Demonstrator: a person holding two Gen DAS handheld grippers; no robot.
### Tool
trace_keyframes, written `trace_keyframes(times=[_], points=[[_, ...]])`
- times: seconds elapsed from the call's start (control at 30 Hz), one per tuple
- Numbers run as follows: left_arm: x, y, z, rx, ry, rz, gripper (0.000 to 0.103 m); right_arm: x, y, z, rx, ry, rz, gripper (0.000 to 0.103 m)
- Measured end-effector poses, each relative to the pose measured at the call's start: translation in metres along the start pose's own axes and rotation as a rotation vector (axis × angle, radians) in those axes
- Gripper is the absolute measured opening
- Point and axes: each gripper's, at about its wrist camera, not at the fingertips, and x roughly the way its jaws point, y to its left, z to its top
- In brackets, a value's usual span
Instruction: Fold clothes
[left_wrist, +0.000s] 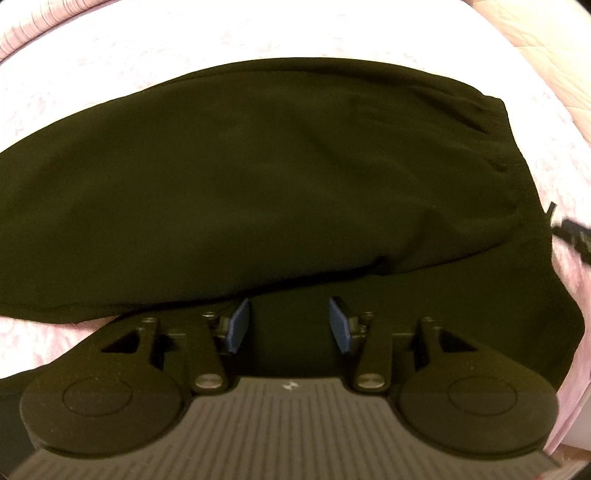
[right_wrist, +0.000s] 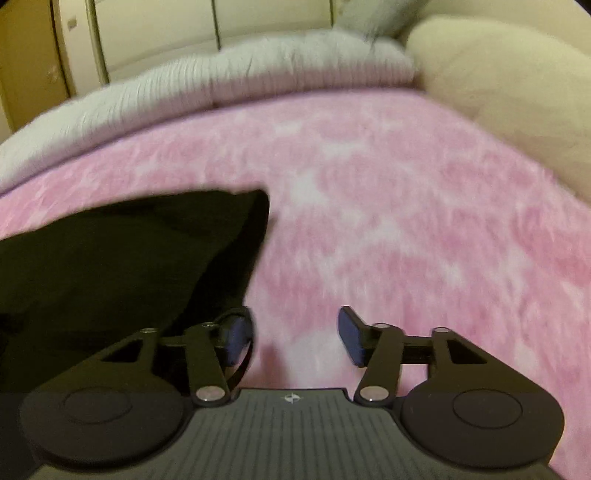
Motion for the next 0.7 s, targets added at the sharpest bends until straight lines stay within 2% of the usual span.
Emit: trace_keyframes(times=[0.13, 0.2, 0.27, 0.33, 0.4, 0.47, 0.53, 0.63, 0.7], points=[[-0.002, 0.0, -0.001, 0.001, -0.001, -0.003, 0.043, -0.019, 0.001, -0.014, -0.041, 0.113, 0.079, 0.053], [-0.002, 0.0, -0.001, 0.002, -0.001, -0.002, 0.043, -0.026, -0.01, -0.012, 0.062, 0.114, 0.105, 0.037], [0.0, -0.001, 0.0, 0.003, -0.001, 0.001, 0.043, -0.028, -0.027, -0.006, 0.246, 0.078, 0.128, 0.026], [-0.002, -0.001, 0.0, 0.004, 0.0, 0.004, 0.043, -0.023, -0.036, -0.002, 0.405, 0.061, 0.197, 0.023], [-0.005, -0.001, -0.001, 0.003, 0.002, 0.004, 0.043, -0.006, -0.031, -0.001, 0.494, 0.12, 0.259, 0.016], [-0.009, 0.001, -0.003, 0.002, 0.005, 0.012, 0.043, 0.006, -0.013, -0.004, 0.495, 0.206, 0.319, 0.014], [-0.014, 0.003, -0.005, -0.006, 0.004, 0.025, 0.043, 0.003, 0.01, -0.006, 0.424, 0.226, 0.363, 0.013], [-0.027, 0.015, -0.014, -0.047, -0.004, 0.045, 0.044, -0.016, 0.016, -0.001, 0.357, 0.208, 0.194, 0.013], [-0.035, 0.023, -0.023, -0.081, -0.008, 0.058, 0.044, -0.03, 0.005, 0.001, 0.39, 0.196, 0.101, 0.019]])
